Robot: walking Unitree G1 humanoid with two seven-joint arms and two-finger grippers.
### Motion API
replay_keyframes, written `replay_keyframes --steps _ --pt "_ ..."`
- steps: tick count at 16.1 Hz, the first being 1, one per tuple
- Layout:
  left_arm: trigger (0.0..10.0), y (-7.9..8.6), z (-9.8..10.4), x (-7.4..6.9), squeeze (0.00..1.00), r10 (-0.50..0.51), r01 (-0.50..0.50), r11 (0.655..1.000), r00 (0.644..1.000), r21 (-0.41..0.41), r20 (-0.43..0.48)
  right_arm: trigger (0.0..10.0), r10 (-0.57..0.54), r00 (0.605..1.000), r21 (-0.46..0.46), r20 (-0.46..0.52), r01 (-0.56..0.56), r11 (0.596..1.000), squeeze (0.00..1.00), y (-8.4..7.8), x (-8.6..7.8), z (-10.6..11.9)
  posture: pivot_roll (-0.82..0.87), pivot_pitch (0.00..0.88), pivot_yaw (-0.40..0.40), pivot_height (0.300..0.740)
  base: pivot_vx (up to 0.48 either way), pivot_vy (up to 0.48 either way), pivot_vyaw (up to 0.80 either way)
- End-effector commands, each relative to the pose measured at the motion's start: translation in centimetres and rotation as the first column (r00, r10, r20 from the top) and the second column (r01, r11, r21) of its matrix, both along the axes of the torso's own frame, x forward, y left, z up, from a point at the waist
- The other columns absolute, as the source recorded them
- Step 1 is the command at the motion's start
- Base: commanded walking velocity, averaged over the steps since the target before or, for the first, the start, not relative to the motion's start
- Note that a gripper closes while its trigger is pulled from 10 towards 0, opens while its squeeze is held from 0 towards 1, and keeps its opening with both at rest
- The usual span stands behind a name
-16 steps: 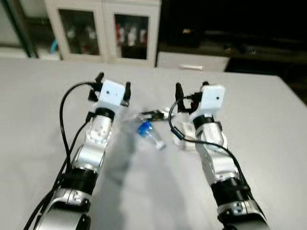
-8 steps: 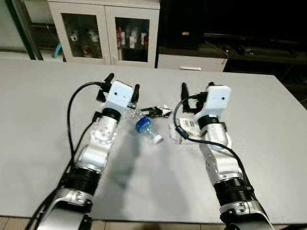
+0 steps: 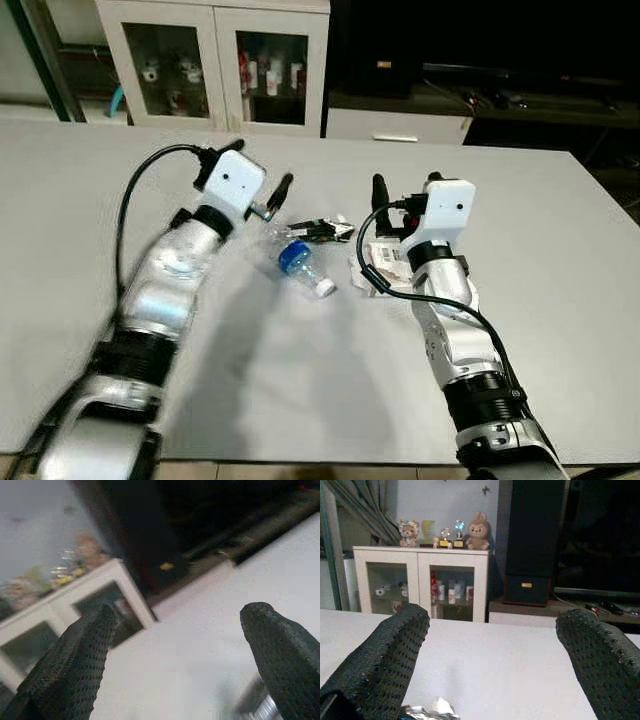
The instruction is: Picking trash to rubbish bin
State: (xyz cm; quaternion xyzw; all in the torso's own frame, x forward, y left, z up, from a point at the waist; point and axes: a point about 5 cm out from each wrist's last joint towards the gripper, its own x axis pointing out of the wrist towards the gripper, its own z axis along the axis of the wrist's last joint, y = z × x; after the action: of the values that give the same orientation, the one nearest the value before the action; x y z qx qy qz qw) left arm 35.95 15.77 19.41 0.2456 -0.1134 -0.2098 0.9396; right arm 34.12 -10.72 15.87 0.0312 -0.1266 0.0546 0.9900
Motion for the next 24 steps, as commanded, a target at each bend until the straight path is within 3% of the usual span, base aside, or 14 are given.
replay_keyframes --steps 1,3,4,6,9,11,12,13,14,16,18,19,22,24 --pt "10.0 1.1 2.2 0.3 0.00 -0.093 0.093 0.995 0.996 0.024 -0.007 10.0 -0.007 1.000 0.003 -0.005 0.007 1.000 0.00 -0.4 -0.1 -0.1 0.01 0.016 -0.036 0.740 0.000 0.000 0.00" --pt "10.0 3.3 4.1 0.5 0.00 -0.199 0.202 0.979 0.977 0.031 -0.079 10.0 -0.007 1.000 0.003 -0.008 0.007 1.000 0.00 -0.5 0.0 -0.1 0.02 0.014 -0.036 0.740 0.000 0.000 0.00" --pt "10.0 4.2 4.3 0.3 0.00 -0.261 0.283 0.950 0.952 0.132 -0.161 10.0 0.001 1.000 0.004 -0.010 -0.001 1.000 0.00 -0.3 0.0 -0.2 0.02 0.015 -0.035 0.740 0.000 0.000 0.00" --pt "10.0 5.4 5.9 0.3 0.00 -0.332 0.366 0.923 0.913 0.120 -0.236 10.0 0.012 1.000 0.007 -0.008 -0.012 1.000 0.00 -0.1 0.0 -0.1 0.02 0.014 -0.024 0.740 0.000 0.000 0.00" --pt "10.0 7.1 7.0 -0.4 0.00 -0.483 0.545 0.838 0.770 0.036 -0.417 10.0 0.034 0.999 0.011 -0.013 -0.033 0.999 0.00 0.3 -0.1 -0.3 0.03 0.010 -0.018 0.740 0.000 0.000 0.00" --pt "10.0 7.3 6.4 0.2 0.00 -0.464 0.538 0.843 0.751 0.028 -0.470 10.0 0.062 0.998 0.009 -0.014 -0.062 0.998 0.00 0.5 -0.2 -0.3 0.03 0.011 -0.018 0.740 0.000 0.000 0.00" --pt "10.0 6.7 5.4 0.4 0.00 -0.435 0.548 0.832 0.744 0.090 -0.506 10.0 0.072 0.997 0.008 -0.014 -0.072 0.997 0.00 0.6 -0.3 -0.4 0.02 0.012 -0.018 0.740 0.000 0.000 0.00" --pt "10.0 5.6 4.2 0.4 0.00 -0.444 0.599 0.794 0.689 0.105 -0.573 10.0 0.087 0.996 0.005 -0.019 -0.087 0.996 0.00 0.8 -0.3 -0.4 0.02 0.011 -0.021 0.740 0.000 0.000 0.00" --pt "10.0 4.9 3.8 0.7 0.00 -0.442 0.585 0.807 0.686 0.077 -0.578 10.0 0.091 0.996 0.004 -0.020 -0.091 0.996 0.00 0.8 -0.3 -0.4 0.02 0.011 -0.020 0.740 0.000 0.000 0.00" --pt "10.0 3.0 3.3 2.6 0.00 -0.369 0.423 0.906 0.761 -0.023 -0.533 10.0 0.100 0.995 0.001 -0.019 -0.100 0.995 0.00 1.0 -0.3 -0.4 0.02 0.010 -0.013 0.740 0.000 0.000 0.00" --pt "10.0 1.7 2.7 4.6 0.00 -0.131 0.089 0.991 0.837 -0.103 -0.531 10.0 0.097 0.995 0.001 -0.019 -0.097 0.995 0.00 0.9 -0.4 -0.4 0.00 0.010 -0.006 0.740 0.000 0.000 0.00" --pt "10.0 0.9 2.9 5.0 0.00 -0.121 -0.015 0.972 0.824 -0.235 -0.553 10.0 0.094 0.995 0.002 -0.021 -0.094 0.996 0.00 0.8 -0.5 -0.5 0.00 0.011 -0.006 0.740 0.000 0.000 0.00" --pt "10.0 0.2 3.4 5.5 0.00 -0.086 -0.135 0.933 0.817 -0.334 -0.570 10.0 0.104 0.994 -0.003 -0.025 -0.104 0.995 0.00 0.9 -0.6 -0.6 0.00 0.010 -0.007 0.740 0.000 0.000 0.00" --pt "10.0 0.0 3.6 5.9 0.00 0.011 -0.334 0.841 0.797 -0.426 -0.604 10.0 0.114 0.993 -0.007 -0.028 -0.115 0.993 0.00 0.9 -0.6 -0.6 0.00 0.009 -0.005 0.740 0.000 0.000 0.00"
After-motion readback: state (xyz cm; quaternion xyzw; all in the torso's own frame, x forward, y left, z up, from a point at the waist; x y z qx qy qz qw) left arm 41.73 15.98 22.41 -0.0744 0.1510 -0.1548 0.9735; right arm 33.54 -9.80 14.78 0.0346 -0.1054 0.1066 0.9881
